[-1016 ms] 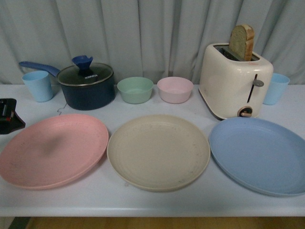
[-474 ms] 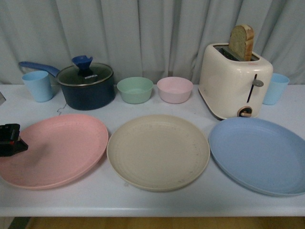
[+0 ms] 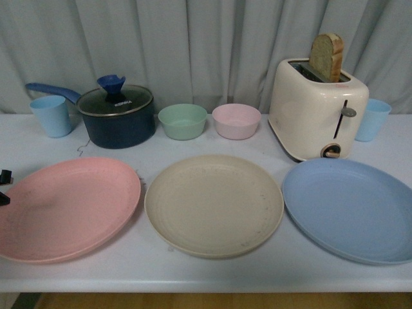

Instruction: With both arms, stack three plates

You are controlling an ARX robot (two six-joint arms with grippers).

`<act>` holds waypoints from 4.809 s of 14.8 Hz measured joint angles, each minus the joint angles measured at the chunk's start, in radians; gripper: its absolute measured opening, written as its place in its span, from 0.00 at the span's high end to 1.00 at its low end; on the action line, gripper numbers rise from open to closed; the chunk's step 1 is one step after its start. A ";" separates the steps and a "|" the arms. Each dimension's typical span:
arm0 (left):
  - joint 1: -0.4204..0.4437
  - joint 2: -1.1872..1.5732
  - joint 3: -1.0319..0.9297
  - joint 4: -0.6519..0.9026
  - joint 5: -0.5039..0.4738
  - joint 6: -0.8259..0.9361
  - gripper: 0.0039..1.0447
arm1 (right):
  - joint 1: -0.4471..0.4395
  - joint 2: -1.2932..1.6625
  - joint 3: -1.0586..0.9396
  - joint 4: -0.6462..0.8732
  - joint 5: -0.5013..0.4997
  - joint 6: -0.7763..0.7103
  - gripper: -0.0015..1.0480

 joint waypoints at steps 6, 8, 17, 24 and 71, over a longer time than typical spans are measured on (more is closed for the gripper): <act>0.007 -0.230 -0.051 -0.058 -0.062 -0.019 0.98 | 0.000 0.000 0.000 0.000 0.000 0.000 0.06; -0.024 -0.334 -0.051 -0.098 -0.099 -0.041 0.98 | 0.000 0.000 0.000 0.000 0.000 0.000 0.06; -0.515 -0.284 0.032 -0.132 -0.237 -0.251 0.98 | 0.000 0.000 0.000 0.000 0.000 0.000 0.06; -0.602 -0.103 0.155 -0.111 -0.260 -0.303 0.98 | 0.000 0.000 0.000 0.000 0.000 0.000 0.06; -0.332 -1.940 -1.100 0.161 -0.278 -0.139 0.99 | 0.000 0.000 0.000 0.000 0.000 0.000 0.06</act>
